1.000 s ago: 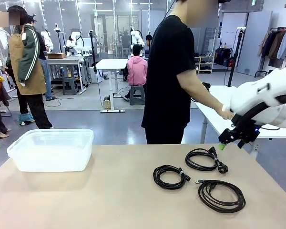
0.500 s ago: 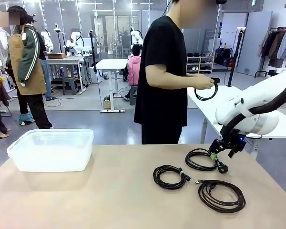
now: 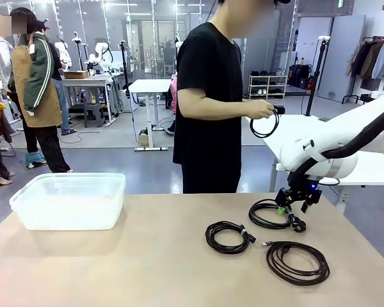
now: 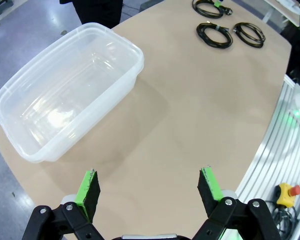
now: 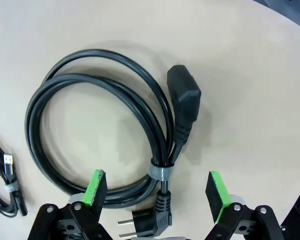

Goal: Organize and store the cables.
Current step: Place the Power Cable into the Organizing box.

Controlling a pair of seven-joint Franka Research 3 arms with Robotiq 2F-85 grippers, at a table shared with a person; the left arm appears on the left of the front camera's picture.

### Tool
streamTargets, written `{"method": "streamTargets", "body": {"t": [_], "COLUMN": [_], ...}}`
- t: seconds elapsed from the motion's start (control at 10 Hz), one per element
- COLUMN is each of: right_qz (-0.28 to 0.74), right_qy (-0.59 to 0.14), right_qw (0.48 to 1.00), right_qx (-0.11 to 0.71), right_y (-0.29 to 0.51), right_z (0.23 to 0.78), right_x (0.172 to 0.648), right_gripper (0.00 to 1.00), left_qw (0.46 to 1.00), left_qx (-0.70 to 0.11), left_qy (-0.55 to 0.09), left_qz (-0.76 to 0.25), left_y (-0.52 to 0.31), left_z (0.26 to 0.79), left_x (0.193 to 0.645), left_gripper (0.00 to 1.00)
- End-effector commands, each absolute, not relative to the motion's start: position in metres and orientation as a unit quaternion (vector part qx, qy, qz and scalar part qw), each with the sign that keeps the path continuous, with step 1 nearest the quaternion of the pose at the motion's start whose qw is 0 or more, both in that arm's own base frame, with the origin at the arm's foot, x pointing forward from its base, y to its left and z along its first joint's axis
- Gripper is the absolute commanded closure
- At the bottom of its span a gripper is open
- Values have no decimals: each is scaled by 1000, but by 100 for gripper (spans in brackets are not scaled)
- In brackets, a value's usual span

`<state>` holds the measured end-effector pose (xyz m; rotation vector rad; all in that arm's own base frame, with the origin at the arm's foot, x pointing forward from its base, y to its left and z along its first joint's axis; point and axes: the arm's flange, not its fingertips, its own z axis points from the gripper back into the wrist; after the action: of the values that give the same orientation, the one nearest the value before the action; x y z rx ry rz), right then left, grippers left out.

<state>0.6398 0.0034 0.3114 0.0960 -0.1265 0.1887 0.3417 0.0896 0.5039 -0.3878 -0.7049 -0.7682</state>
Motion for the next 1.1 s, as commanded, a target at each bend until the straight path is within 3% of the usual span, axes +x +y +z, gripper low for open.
{"method": "streamTargets", "body": {"t": [0.0, 0.1, 0.3, 0.4, 0.6, 0.7, 0.8, 1.0], "right_qz": [69, 69, 59, 57, 42, 39, 36, 35], "right_qy": [-48, -44, -40, -33, -26, -28, -28, -28], "right_qw": [996, 996, 996, 997, 998, 998, 998, 998], "right_qx": [38, 40, 48, 41, 40, 39, 40, 40], "right_y": [12, 16, 19, 22, 21, 20, 18, 16], "right_z": [311, 310, 307, 309, 308, 308, 308, 309], "right_x": [653, 654, 657, 654, 652, 650, 649, 648], "right_gripper": [0, 14, 67, 100, 100, 95, 100, 100], "left_qw": [847, 847, 847, 847, 847, 847, 847, 847], "left_qx": [-185, -185, -185, -185, -185, -185, -185, -185], "left_qy": [-334, -334, -334, -334, -334, -334, -334, -334], "left_qz": [-370, -370, -370, -370, -370, -370, -370, -370], "left_y": [91, 91, 91, 91, 91, 91, 91, 91], "left_z": [504, 504, 504, 504, 504, 504, 504, 504], "left_x": [341, 341, 341, 341, 341, 341, 341, 341], "left_gripper": [0, 0, 0, 0, 0, 0, 0, 0]}}
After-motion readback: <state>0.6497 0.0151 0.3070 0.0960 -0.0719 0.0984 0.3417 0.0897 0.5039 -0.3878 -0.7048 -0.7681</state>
